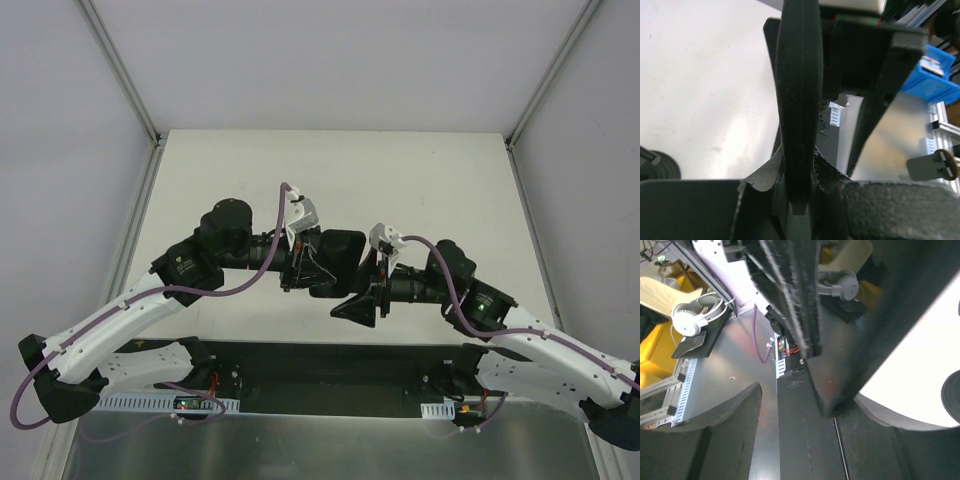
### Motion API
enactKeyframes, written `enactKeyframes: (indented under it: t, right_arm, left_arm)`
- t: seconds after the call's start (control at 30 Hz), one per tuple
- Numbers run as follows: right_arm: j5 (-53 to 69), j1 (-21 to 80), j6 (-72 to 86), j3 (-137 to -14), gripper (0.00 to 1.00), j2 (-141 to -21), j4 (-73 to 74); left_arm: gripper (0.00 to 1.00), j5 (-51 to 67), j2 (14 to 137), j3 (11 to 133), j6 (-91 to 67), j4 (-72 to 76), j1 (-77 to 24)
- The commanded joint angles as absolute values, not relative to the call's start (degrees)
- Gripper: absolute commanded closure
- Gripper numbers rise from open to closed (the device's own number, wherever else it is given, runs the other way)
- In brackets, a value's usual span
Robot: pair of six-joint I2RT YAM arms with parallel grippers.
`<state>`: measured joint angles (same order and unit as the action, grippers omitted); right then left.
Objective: Place the phone on the phone stand
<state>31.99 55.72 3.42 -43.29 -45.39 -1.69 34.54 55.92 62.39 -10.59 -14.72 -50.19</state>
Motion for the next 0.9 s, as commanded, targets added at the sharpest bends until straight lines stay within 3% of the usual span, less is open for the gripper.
enactKeyframes:
  t: [0.0, 0.03, 0.13, 0.4, 0.5, 0.57, 0.67, 0.77, 0.8, 0.87]
  right_arm:
    - [26.7, 56.8, 9.2, -38.8, 0.44, -43.2, -20.4]
    - [26.7, 56.7, 10.2, -36.1, 0.51, -42.9, -23.4]
    - [27.0, 56.9, 12.9, -33.6, 0.56, -42.9, -30.6]
    - [26.5, 57.0, 13.2, -31.9, 0.62, -41.5, -34.1]
    - [26.4, 57.1, 12.6, -31.7, 0.77, -41.0, -34.1]
    - [27.3, 57.0, 12.5, -31.9, 0.99, -41.5, -34.1]
    - [28.4, 57.1, 11.9, -31.9, 0.99, -42.0, -34.0]
    - [28.5, 57.0, 11.3, -31.6, 0.99, -41.9, -33.7]
    - [29.4, 57.0, 11.2, -31.6, 0.99, -41.8, -33.6]
    - [30.8, 57.0, 10.6, -31.9, 0.99, -41.8, -33.0]
  left_arm:
    - [1.0, 37.7, 54.8, 60.7, -17.8, -0.8, -49.9]
    - [1.0, 38.2, 54.7, 60.3, -18.7, -0.2, -49.8]
    - [1.0, 39.6, 54.5, 59.1, -20.7, 3.5, -49.8]
    - [1.0, 43.8, 53.6, 57.3, -22.8, 7.7, -49.8]
    - [1.0, 44.7, 53.3, 56.7, -23.2, 9.0, -49.8]
    - [1.0, 45.1, 53.3, 56.3, -23.4, 9.2, -49.8]
    - [1.0, 46.1, 53.5, 57.1, -23.6, 8.8, -49.7]
    - [0.59, 45.2, 53.6, 59.4, -23.8, 5.3, -48.3]
    - [0.39, 44.7, 53.6, 59.9, -24.1, 4.5, -47.9]
    - [0.29, 46.0, 53.9, 61.6, -24.8, 2.2, -45.4]
